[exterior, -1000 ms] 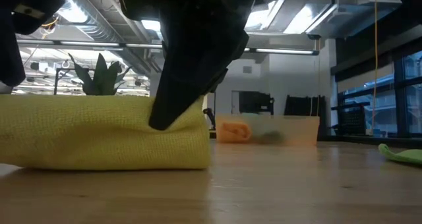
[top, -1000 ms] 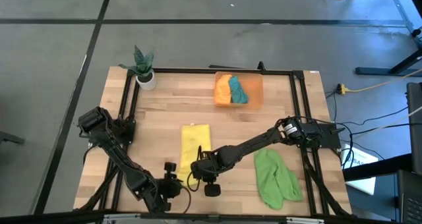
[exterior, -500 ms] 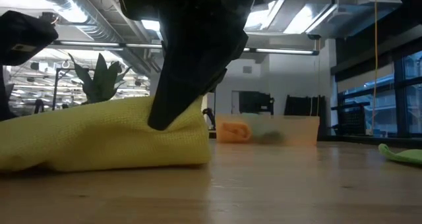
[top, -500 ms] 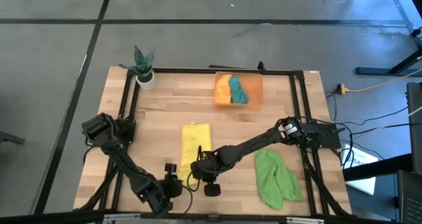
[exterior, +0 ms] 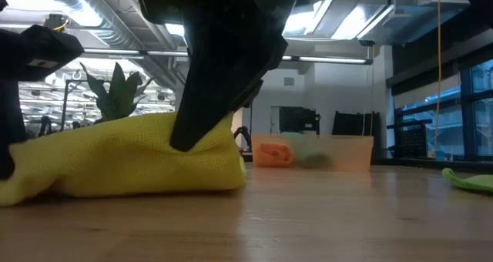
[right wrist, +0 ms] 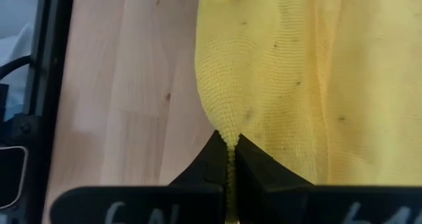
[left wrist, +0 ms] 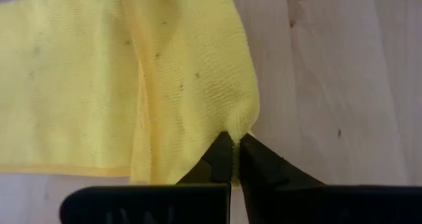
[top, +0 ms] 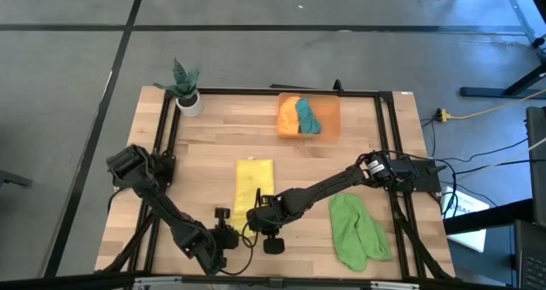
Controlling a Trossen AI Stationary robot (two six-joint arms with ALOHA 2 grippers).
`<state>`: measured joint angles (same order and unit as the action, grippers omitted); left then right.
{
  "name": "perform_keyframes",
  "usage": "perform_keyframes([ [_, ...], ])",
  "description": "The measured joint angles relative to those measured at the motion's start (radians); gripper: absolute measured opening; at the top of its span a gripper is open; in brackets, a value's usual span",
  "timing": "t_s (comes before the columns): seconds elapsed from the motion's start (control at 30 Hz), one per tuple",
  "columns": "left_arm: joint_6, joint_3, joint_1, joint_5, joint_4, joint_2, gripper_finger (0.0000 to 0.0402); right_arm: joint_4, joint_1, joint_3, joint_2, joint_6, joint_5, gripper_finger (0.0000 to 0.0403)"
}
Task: Roll microfiber towels into tight, uniform cylinder then place into a basket
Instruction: Roll the yellow microfiber towel
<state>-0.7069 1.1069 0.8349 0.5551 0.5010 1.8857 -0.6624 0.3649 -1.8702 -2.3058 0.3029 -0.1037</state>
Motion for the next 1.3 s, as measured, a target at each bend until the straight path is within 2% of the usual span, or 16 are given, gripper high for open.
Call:
perform_keyframes([
  [0.2, 0.002, 0.0, -0.006, -0.012, 0.089, -0.077, 0.0002, -0.008, -0.002, -0.001, 0.001, 0.003, -0.065, 0.001],
  [0.47, 0.094, 0.001, -0.086, -0.242, 0.113, -0.185, 0.0001, -0.022, -0.012, -0.002, 0.05, -0.018, -0.116, 0.001],
  [0.57, 0.146, 0.001, -0.138, -0.339, 0.114, -0.189, 0.0, -0.019, -0.035, -0.002, 0.053, 0.011, -0.203, 0.001],
  [0.67, 0.211, 0.001, -0.188, -0.388, 0.118, -0.189, 0.0, -0.028, -0.064, 0.001, 0.052, 0.032, -0.285, 0.001],
  [0.87, 0.347, 0.001, -0.274, -0.419, 0.131, -0.188, 0.0, -0.105, -0.101, 0.005, 0.052, -0.001, -0.329, 0.001],
  [1.03, 0.406, -0.003, -0.334, -0.385, 0.156, -0.188, 0.0, -0.191, -0.134, 0.005, 0.056, -0.041, -0.262, 0.001],
  [1.2, 0.451, -0.003, -0.361, -0.39, 0.172, -0.182, 0.0, -0.194, -0.159, 0.017, 0.056, -0.084, -0.258, 0.001],
  [1.3, 0.463, -0.004, -0.376, -0.38, 0.19, -0.178, 0.0, -0.194, -0.17, 0.026, 0.056, -0.114, -0.221, 0.001],
])
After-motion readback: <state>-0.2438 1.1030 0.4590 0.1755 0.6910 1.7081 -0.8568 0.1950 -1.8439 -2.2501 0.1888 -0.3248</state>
